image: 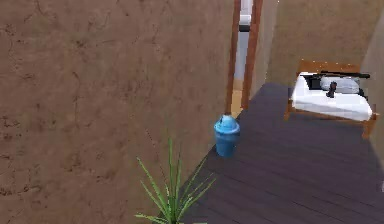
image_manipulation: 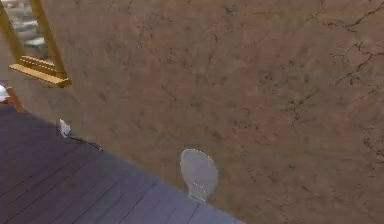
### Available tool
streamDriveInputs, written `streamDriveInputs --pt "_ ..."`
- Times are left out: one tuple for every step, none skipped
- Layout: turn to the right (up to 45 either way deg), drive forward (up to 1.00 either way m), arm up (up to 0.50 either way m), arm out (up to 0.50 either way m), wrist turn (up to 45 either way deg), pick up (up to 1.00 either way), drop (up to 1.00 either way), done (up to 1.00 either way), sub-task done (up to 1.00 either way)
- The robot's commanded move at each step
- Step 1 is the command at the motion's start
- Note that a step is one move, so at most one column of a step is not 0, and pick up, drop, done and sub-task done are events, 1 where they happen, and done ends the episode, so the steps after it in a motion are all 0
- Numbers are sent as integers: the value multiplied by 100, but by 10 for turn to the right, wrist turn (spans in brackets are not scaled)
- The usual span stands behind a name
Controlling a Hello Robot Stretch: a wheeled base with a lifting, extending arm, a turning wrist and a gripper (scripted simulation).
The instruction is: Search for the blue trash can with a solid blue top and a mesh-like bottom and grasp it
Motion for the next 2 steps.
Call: streamDriveInputs --pt "300 0 0 0 0 0 0 0 0" --pt "0 100 0 0 0 0 0 0 0"
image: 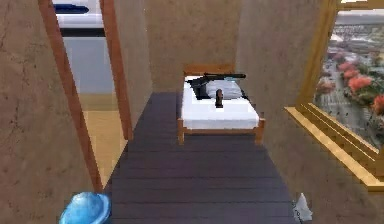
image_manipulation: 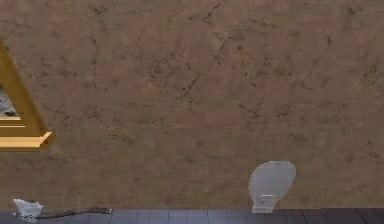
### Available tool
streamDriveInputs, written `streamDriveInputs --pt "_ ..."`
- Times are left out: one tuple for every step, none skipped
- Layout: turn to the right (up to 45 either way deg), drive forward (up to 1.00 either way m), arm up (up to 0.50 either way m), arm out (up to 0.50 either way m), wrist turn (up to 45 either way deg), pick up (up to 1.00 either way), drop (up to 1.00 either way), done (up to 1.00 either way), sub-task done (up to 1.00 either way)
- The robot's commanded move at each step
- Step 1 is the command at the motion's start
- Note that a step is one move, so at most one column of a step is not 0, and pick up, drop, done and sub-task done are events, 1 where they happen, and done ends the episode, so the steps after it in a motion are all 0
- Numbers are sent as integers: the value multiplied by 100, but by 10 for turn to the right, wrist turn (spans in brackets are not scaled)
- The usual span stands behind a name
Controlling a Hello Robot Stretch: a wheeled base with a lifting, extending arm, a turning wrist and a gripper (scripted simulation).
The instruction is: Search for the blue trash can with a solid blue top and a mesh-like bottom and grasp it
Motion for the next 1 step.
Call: streamDriveInputs --pt "-90 0 0 0 0 0 0 0 0"
